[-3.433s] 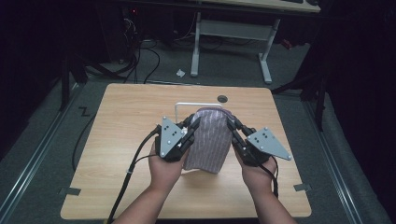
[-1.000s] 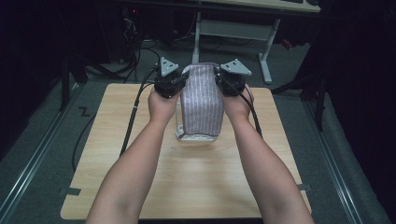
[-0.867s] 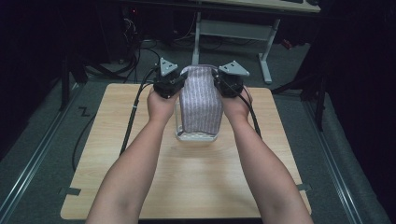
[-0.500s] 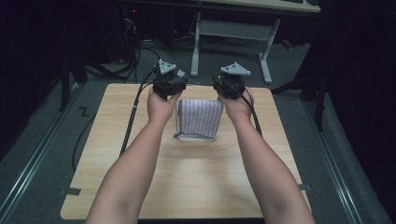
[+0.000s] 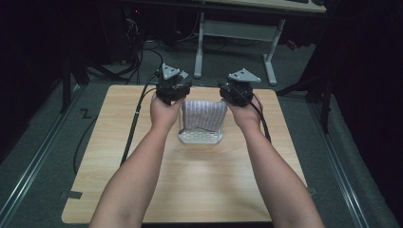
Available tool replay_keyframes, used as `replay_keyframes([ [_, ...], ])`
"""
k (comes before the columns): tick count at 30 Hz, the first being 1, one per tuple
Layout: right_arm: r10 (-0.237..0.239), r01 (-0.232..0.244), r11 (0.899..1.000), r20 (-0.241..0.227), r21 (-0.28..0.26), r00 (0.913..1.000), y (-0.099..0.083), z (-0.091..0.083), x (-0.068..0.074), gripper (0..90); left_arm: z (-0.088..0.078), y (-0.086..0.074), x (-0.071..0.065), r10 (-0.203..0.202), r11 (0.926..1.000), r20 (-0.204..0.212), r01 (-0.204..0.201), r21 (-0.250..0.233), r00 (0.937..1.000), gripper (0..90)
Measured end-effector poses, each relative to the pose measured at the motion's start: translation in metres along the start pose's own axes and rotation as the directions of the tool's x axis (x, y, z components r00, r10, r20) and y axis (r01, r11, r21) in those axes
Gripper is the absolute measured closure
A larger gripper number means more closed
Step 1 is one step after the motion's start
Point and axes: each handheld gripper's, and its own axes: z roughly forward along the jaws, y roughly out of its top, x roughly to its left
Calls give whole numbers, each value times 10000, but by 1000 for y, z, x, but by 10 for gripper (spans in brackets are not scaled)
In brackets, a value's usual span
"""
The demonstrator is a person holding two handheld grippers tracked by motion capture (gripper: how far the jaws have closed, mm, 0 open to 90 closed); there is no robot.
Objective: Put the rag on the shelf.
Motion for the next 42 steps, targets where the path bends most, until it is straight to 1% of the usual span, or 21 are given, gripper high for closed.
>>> replay_keyframes([
  [1,111,-112,9999,-74,-33,9999,-1,-2,0,608,-3,-1,-1,-6,10000,98,6,-60,10000,556],
  [5,105,-107,9999,-209,-94,9997,-4,-12,1,618,-18,-8,-6,376,9991,135,-373,-184,9992,570],
  [10,181,-184,9998,-386,-61,9991,-7,-21,5,605,-29,-8,-8,360,9994,114,-360,16,9993,577],
  [12,38,-44,9998,-354,-184,9994,-10,-27,7,600,-33,-7,-10,535,9985,105,-535,-80,9985,581],
  [14,90,-99,9997,-390,-218,9992,-11,-32,9,588,-39,-6,-13,744,9971,135,-742,-152,9971,581],
  [15,104,-114,9996,-428,-239,9990,-14,-37,10,579,-46,-7,-17,851,9959,171,-846,-311,9962,581],
  [17,10,-22,9996,-428,-291,9991,-17,-43,11,572,-53,-10,-18,755,9958,264,-739,-542,9968,584],
  [21,-162,147,9993,-418,-356,9990,-23,-51,13,573,-62,-15,-20,741,9960,404,-719,-536,9964,585],
  [22,-240,222,9989,-436,-423,9988,-27,-57,15,572,-65,-17,-21,788,9955,472,-762,-559,9958,582],
  [23,-245,223,9987,-467,-464,9986,-29,-60,16,571,-69,-23,-21,904,9943,467,-875,-604,9948,580],
  [25,-273,249,9986,-527,-458,9982,-33,-64,18,567,-71,-25,-21,888,9945,473,-859,-591,9949,574],
  [26,-312,288,9986,-545,-441,9980,-35,-66,19,566,-75,-31,-20,812,9954,580,-780,-559,9950,570],
  [29,-557,534,9977,-577,-418,9968,-42,-70,23,560,-80,-40,-19,864,9956,623,-838,-429,9943,568],
  [31,-700,688,9973,-554,-238,9960,-47,-72,26,550,-81,-43,-19,894,9955,643,-872,-372,9939,564],
  [32,-786,771,9966,-533,-296,9955,-49,-74,27,552,-84,-51,-18,929,9953,666,-908,-343,9934,564],
  [36,-760,748,9969,-539,-237,9956,-56,-77,29,552,-86,-63,-15,773,9969,786,-757,-226,9939,564],
  [37,-786,785,9969,-592,-51,9951,-58,-77,29,543,-86,-67,-14,733,9973,810,-723,-157,9940,563],
  [38,-930,932,9956,-602,-1,9938,-65,-78,31,544,-86,-72,-14,711,9975,831,-708,-65,9940,559],
  [40,-942,946,9955,-620,47,9936,-69,-79,32,544,-86,-83,-16,767,9968,853,-784,174,9934,558],
  [41,-937,961,9949,-729,298,9929,-74,-79,34,539,-86,-87,-16,758,9967,894,-782,226,9931,557],
  [42,-1006,1033,9941,-781,317,9919,-80,-81,35,546,-86,-96,-18,654,9969,1031,-695,372,9925,556],
])
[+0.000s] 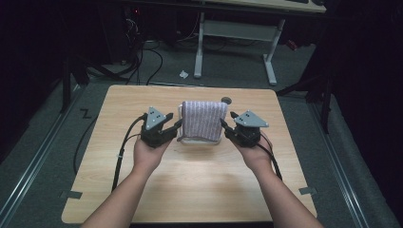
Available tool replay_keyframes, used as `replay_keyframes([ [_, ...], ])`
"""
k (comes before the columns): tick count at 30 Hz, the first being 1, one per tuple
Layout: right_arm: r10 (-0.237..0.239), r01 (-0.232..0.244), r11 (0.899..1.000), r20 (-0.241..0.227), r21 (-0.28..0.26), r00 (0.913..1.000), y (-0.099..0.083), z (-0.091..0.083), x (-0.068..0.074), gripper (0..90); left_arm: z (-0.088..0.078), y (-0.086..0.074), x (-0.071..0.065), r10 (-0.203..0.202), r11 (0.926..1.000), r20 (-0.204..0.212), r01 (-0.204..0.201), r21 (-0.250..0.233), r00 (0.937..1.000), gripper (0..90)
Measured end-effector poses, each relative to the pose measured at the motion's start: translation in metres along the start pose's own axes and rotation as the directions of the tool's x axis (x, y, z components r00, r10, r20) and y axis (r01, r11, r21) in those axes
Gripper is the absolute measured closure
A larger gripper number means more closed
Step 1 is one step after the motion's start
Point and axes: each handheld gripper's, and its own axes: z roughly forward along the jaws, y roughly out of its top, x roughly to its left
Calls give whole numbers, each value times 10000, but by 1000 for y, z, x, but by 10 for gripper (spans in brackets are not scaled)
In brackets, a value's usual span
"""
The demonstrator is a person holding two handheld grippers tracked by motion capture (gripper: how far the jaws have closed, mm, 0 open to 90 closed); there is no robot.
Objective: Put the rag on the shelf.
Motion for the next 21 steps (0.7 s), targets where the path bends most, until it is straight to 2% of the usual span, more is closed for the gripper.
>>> replay_keyframes([
  [1,0,0,10000,0,0,10000,0,0,0,546,0,0,0,0,10000,0,0,0,10000,556],
  [2,84,-81,9997,-131,213,9999,-9,-1,2,547,-1,-11,-3,30,9997,116,-33,241,9999,554],
  [3,84,-81,9997,-131,213,9999,-9,-1,2,547,-1,-11,-3,30,9997,116,-33,241,9999,553],
  [6,267,-250,9981,-294,569,9992,-30,-5,6,555,-5,-39,-11,87,9963,371,-118,850,9993,546],
  [7,267,-250,9981,-294,569,9992,-30,-5,6,555,-5,-39,-11,87,9963,371,-118,850,9993,544],
  [8,285,-264,9975,-312,653,9991,-36,-7,7,555,-7,-46,-13,115,9948,423,-157,1003,9990,544],
  [9,338,-304,9955,-371,893,9987,-49,-10,9,558,-11,-62,-16,125,9916,528,-192,1277,9985,540],
  [10,324,-284,9945,-380,1007,9988,-55,-11,11,558,-11,-62,-16,125,9916,528,-192,1277,9985,539],
  [11,329,-283,9930,-384,1145,9987,-62,-12,12,558,-12,-70,-18,149,9897,589,-231,1410,9982,538],
  [12,329,-283,9930,-384,1145,9987,-62,-12,12,558,-14,-77,-20,230,9855,637,-334,1664,9977,538],
  [13,445,-386,9898,-398,1375,9982,-73,-14,14,553,-16,-84,-23,330,9812,651,-447,1878,9973,529],
  [14,445,-386,9898,-398,1375,9982,-73,-14,14,553,-20,-90,-24,395,9781,691,-527,2012,9968,529],
  [16,480,-396,9850,-461,1679,9978,-90,-21,19,525,-29,-101,-28,401,9745,775,-561,2173,9962,514],
  [17,513,-413,9834,-522,1768,9973,-95,-25,20,516,-47,-112,-33,-63,9722,950,-162,2335,9955,503],
  [18,513,-413,9834,-522,1768,9973,-95,-25,20,516,-47,-112,-33,-63,9722,950,-162,2335,9955,507],
  [19,570,-460,9823,-559,1815,9968,-101,-31,22,505,-57,-118,-38,-240,9740,1017,3,2267,9945,507],
  [20,700,-569,9822,-678,1791,9952,-107,-38,22,489,-67,-122,-42,-235,9696,1011,-19,2447,9946,516],
  [21,1287,-1158,9819,-789,1500,9885,-121,-61,22,475,-75,-124,-45,-74,9662,974,-180,2573,9952,491],
])
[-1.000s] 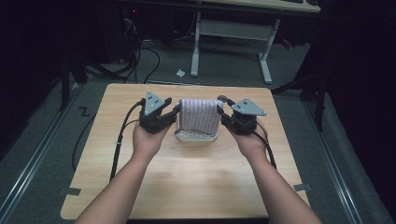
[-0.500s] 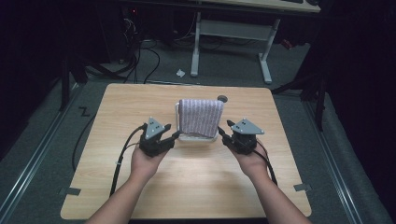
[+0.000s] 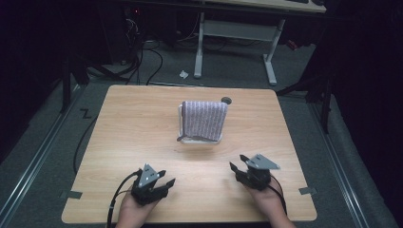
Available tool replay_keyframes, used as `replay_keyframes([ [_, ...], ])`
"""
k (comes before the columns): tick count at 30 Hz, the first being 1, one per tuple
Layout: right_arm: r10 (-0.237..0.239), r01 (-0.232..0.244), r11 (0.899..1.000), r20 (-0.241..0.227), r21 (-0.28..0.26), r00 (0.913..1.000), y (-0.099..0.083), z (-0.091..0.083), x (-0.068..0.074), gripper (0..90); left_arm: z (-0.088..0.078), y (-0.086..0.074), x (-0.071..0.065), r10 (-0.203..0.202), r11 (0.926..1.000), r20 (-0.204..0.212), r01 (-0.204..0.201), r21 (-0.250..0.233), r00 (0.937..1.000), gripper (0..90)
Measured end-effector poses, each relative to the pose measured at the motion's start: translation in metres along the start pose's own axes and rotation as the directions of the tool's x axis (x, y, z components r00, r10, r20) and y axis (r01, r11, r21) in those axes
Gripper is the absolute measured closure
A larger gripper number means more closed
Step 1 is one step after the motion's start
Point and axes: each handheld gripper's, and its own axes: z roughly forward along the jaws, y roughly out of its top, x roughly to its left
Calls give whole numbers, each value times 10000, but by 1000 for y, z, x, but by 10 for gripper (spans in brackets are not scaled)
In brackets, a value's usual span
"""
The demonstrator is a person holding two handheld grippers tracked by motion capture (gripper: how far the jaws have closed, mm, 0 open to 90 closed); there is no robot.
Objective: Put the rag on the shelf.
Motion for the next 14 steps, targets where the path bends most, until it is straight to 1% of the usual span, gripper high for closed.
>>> replay_keyframes([
  [1,265,-265,9995,43,-146,9996,-12,-10,0,489,-10,-10,-4,259,9997,-314,-260,-30,9992,493],
  [2,489,-489,9988,4,85,9988,-19,-16,-1,478,-10,-10,-4,259,9997,-314,-260,-30,9992,496],
  [3,489,-489,9988,4,85,9988,-19,-16,-1,478,-11,-12,-2,289,9995,-399,-284,125,9988,496],
  [4,517,-523,9976,136,455,9986,-24,-22,-4,456,-8,-14,3,-58,9998,-277,64,198,9996,491],
  [5,510,-521,9979,276,385,9983,-27,-23,-5,449,-8,-14,3,-58,9998,-277,64,198,9996,486],
  [6,612,-625,9970,304,456,9977,-27,-23,-7,440,-4,-13,8,-406,9990,-107,408,202,9991,481],
  [8,682,-702,9964,415,467,9968,-28,-20,-9,437,-1,-12,9,-572,9983,-13,572,70,9984,464],
  [10,707,-725,9963,401,467,9967,-27,-18,-9,424,-1,-12,9,-584,9983,7,584,61,9983,441],
  [11,656,-671,9968,349,443,9972,-27,-17,-9,415,0,-12,9,-541,9985,-48,541,56,9985,441],
  [12,482,-495,9977,295,460,9984,-28,-16,-9,403,0,-11,10,-556,9984,-68,556,26,9984,417],
  [13,482,-495,9977,295,460,9984,-28,-16,-9,403,0,-11,10,-556,9984,-68,556,26,9984,415],
  [14,434,-446,9977,245,502,9988,-29,-16,-10,397,0,-11,11,-644,9979,-42,644,26,9979,415],
])
